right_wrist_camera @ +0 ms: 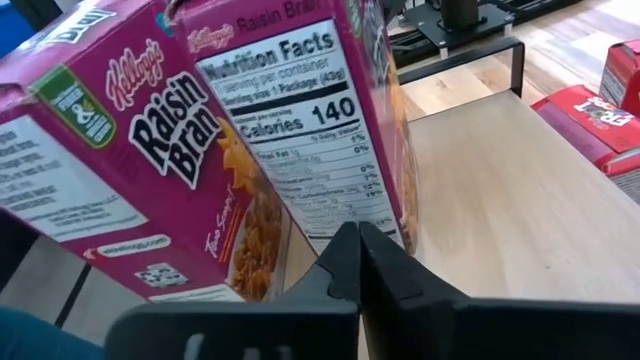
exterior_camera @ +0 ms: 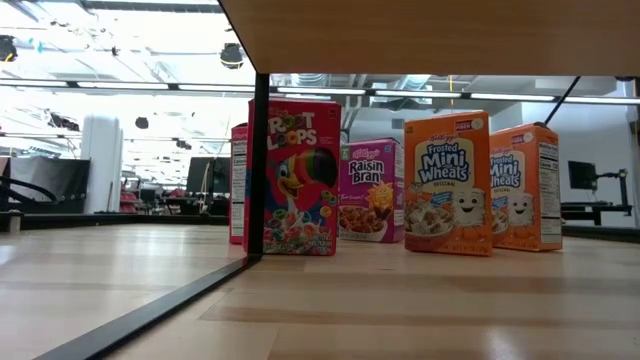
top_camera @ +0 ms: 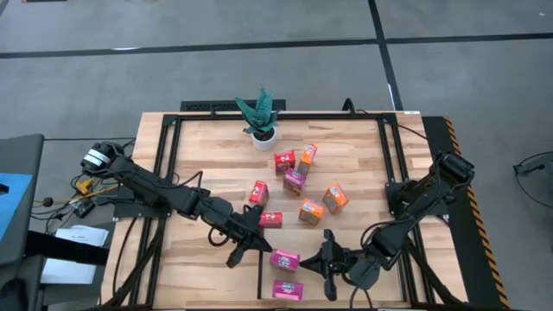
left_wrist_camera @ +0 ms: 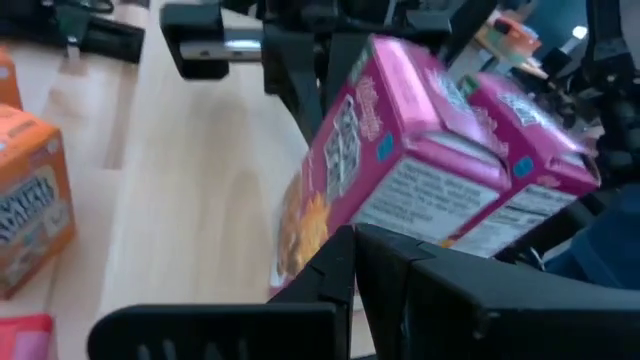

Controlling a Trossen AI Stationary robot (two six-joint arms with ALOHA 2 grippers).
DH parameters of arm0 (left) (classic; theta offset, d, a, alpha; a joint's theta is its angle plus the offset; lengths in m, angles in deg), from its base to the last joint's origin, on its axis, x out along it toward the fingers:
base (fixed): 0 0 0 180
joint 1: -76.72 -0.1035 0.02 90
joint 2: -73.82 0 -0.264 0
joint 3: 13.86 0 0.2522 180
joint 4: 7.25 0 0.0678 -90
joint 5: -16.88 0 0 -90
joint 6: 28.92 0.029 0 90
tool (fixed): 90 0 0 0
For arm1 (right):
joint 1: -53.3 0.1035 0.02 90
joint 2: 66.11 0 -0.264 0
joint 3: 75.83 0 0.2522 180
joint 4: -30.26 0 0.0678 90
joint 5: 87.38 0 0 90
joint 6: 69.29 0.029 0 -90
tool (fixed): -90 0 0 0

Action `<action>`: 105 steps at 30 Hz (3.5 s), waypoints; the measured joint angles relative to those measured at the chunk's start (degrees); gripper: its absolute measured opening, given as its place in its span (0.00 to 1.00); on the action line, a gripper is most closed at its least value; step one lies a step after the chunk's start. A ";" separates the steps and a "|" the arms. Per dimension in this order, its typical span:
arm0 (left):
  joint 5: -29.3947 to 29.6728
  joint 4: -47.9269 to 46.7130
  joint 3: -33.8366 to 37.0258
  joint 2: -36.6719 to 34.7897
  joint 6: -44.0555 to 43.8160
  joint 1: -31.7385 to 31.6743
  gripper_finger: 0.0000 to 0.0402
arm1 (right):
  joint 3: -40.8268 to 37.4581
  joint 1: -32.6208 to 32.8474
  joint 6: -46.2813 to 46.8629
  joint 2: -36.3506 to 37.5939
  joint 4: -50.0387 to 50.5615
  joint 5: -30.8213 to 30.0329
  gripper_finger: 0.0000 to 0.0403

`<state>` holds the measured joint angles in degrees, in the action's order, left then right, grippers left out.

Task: Stack cereal on shelf
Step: Put the purple cereal box on the middle left shelf, then put the purple cereal box on the upper left shelf

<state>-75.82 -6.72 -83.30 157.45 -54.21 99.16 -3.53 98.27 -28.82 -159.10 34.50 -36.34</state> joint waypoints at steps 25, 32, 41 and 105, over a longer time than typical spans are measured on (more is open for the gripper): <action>0.39 5.48 0.02 3.78 -3.98 2.51 0.00 | -0.04 0.05 0.03 0.06 0.13 0.01 0.08; 0.67 5.90 0.02 3.78 -4.50 2.67 0.00 | -0.04 0.33 0.02 0.07 -0.10 0.09 0.04; 1.02 6.17 0.02 3.78 -6.02 2.69 0.00 | -0.04 0.01 -0.39 0.07 0.31 0.22 0.09; -1.09 6.17 -0.02 3.72 -8.61 2.71 0.00 | 18.21 7.84 2.39 -17.53 -2.15 -3.32 0.05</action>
<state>-76.91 -0.55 -83.33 161.17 -62.83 101.87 14.68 106.12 -26.43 -176.63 32.36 -39.66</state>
